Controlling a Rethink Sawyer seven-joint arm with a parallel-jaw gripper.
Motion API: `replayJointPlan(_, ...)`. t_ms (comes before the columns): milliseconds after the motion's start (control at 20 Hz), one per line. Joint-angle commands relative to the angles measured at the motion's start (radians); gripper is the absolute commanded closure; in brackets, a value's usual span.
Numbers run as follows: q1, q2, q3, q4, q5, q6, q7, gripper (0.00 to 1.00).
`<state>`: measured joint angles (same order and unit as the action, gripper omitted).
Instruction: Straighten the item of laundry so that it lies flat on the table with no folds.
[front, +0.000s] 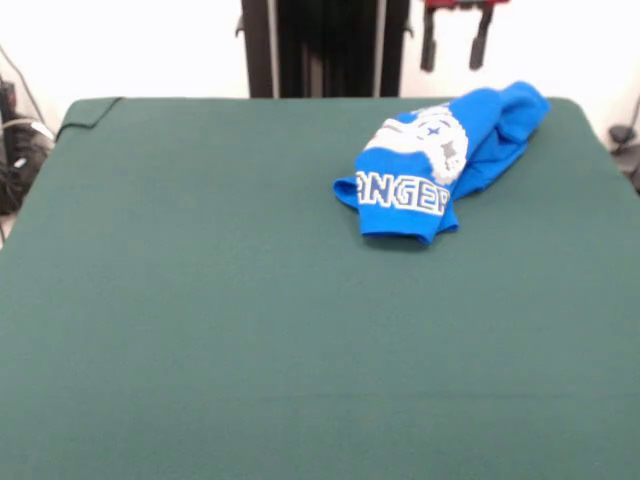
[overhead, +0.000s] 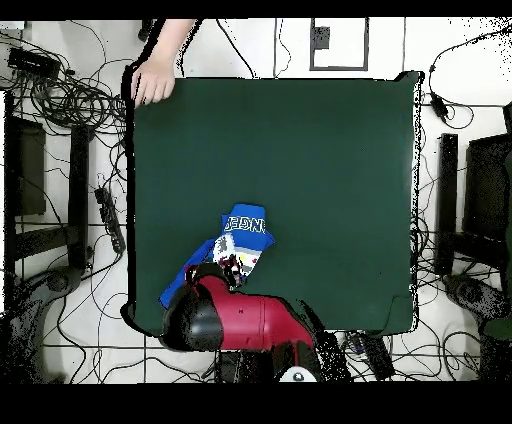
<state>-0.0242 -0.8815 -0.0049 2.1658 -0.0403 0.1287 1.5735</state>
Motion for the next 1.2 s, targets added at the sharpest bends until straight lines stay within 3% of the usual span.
replayJointPlan(50, 0.022, 0.202, 0.020, -0.033, 0.000, -0.112, 0.198, 0.00)
replayJointPlan(250, 0.038, 0.200, 0.007, -0.023, 0.006, -0.125, 0.196, 0.00)
replayJointPlan(500, 0.079, 0.133, -0.012, -0.018, 0.035, -0.037, 0.196, 0.00)
replayJointPlan(1200, 0.089, 0.130, -0.026, -0.037, 0.044, -0.017, 0.192, 0.00)
